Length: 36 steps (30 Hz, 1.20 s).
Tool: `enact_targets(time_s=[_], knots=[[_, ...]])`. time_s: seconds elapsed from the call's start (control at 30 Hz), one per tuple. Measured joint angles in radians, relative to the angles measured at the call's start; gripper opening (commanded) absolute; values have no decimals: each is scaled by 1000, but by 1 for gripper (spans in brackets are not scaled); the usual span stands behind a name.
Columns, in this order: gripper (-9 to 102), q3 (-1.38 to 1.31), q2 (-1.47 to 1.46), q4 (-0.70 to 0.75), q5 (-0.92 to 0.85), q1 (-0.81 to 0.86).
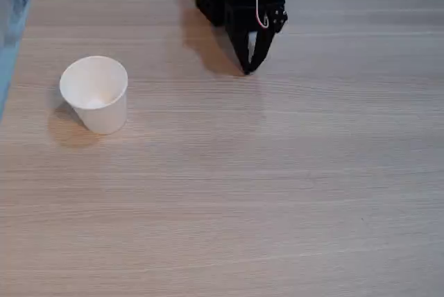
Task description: Grasp a block and put it in the bin.
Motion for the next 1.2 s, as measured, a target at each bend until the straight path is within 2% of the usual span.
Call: enact_targets(time_s=[1.2], knots=[[0,2,6,21,29,74]])
